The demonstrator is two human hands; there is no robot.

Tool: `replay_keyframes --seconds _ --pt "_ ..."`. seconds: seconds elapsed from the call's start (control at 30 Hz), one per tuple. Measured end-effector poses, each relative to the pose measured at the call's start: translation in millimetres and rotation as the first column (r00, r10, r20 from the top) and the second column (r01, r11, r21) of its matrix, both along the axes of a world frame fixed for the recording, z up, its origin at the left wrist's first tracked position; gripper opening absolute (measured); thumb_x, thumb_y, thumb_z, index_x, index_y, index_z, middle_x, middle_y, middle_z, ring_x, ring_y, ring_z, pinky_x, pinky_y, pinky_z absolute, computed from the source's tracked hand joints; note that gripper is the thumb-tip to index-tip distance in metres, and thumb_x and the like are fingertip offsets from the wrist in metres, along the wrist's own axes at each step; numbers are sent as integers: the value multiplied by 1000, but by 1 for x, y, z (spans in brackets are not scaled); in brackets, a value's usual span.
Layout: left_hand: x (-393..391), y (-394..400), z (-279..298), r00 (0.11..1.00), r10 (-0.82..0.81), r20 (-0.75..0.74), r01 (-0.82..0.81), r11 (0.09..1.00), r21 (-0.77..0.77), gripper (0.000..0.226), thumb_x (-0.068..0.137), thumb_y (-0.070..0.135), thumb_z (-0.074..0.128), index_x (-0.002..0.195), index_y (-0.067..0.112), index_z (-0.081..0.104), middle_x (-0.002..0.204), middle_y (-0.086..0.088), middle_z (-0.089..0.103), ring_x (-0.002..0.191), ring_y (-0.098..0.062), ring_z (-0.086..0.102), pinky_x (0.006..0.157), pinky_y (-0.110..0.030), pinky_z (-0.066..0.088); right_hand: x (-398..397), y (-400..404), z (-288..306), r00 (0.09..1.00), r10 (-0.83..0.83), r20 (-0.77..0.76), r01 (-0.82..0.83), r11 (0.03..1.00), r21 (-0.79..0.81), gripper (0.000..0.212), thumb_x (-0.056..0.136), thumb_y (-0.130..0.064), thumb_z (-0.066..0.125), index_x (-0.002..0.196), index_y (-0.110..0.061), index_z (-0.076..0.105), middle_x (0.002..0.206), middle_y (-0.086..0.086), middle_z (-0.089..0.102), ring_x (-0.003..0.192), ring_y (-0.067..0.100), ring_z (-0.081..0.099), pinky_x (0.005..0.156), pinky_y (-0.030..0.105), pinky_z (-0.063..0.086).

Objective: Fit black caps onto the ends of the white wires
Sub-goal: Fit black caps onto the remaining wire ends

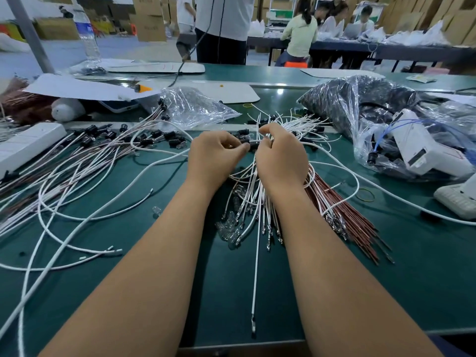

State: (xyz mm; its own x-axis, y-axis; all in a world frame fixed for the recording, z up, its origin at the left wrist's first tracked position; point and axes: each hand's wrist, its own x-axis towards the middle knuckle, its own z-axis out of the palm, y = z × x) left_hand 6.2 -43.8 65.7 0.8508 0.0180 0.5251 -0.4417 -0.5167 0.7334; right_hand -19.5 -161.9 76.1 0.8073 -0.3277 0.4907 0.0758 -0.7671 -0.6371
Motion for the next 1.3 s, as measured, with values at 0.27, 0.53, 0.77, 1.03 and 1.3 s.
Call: replay_keyframes --seconds 0.27,0.53,0.77,1.03,1.3 --pt "2 7 3 977 -155 -144 68 875 -479 22 75 1 77 90 9 62 85 -9 68 74 -12 62 69 -24 52 -1 -1 1 1000 -5 -1 5 999 33 24 90 -17 50 103 -25 69 99 2 67 92 23 59 77 35 50" --pt "6 7 1 972 -178 -156 84 877 -474 17 78 -2 73 93 5 68 83 -4 68 72 -8 62 66 -16 50 -3 -2 2 1000 -2 -6 2 999 52 23 89 -18 51 99 -25 70 99 4 67 92 25 59 79 36 50" --pt "5 7 2 970 -190 -154 97 876 -472 16 79 -3 73 93 4 69 81 -4 68 70 -6 62 68 -16 49 -5 -1 2 999 34 -19 -33 998 50 19 88 -18 53 95 -25 70 95 2 65 92 23 58 81 37 49" --pt "4 5 2 959 -226 -168 133 889 -438 19 79 -6 71 93 6 69 80 -3 68 74 -10 64 69 -15 49 -3 -2 1 997 75 -9 -74 996 57 22 89 -17 53 99 -23 71 99 0 66 93 21 60 85 40 49" --pt "3 6 2 953 -247 -177 146 883 -446 16 79 0 74 89 12 70 76 1 69 67 0 64 68 -14 50 -2 -3 0 997 78 3 -78 995 54 21 91 -16 52 100 -23 70 98 -2 69 92 19 61 84 37 49"
